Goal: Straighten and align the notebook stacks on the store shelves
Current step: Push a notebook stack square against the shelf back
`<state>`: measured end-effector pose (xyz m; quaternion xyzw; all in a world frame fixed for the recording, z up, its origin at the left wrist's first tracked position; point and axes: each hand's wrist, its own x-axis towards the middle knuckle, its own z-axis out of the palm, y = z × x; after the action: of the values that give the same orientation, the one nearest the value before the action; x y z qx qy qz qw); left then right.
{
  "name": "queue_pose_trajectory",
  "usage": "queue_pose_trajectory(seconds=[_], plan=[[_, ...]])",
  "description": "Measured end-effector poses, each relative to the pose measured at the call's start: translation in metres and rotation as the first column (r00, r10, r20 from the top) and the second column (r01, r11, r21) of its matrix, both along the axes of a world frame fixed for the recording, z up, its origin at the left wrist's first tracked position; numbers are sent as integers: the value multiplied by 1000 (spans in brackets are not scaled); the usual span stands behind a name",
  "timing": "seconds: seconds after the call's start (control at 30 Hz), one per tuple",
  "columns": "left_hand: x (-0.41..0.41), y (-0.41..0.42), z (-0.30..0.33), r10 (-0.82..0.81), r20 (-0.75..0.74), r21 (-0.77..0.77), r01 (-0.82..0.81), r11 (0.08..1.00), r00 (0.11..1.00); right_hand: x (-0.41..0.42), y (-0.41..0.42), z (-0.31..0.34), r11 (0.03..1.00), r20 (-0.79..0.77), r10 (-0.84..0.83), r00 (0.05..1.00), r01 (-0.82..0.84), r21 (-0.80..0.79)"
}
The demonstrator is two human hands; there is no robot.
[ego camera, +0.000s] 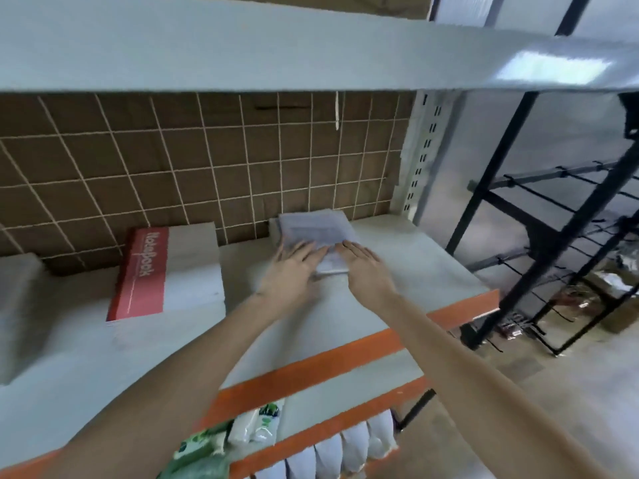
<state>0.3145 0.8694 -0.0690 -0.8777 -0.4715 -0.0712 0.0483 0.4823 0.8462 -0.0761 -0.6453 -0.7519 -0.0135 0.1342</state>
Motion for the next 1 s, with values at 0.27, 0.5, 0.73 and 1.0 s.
queue_pose_trajectory(seconds=[0.27, 0.5, 0.73, 1.0], plan=[[20, -7, -9, 105, 51, -104, -99, 990, 993, 53, 40, 11, 878, -178, 362, 915, -399, -264], [17, -36, -8, 397, 103, -182, -375, 909, 912, 78, 46, 11, 827, -402, 427, 810, -530, -187], [22, -51, -4, 479, 368, -298, -387, 872, 797, 92, 34, -2, 880, -635, 235, 736, -438, -183], [19, -53, -16, 484, 450, -236, -423, 875, 750, 90, 36, -3, 877, -560, 251, 790, -431, -215]])
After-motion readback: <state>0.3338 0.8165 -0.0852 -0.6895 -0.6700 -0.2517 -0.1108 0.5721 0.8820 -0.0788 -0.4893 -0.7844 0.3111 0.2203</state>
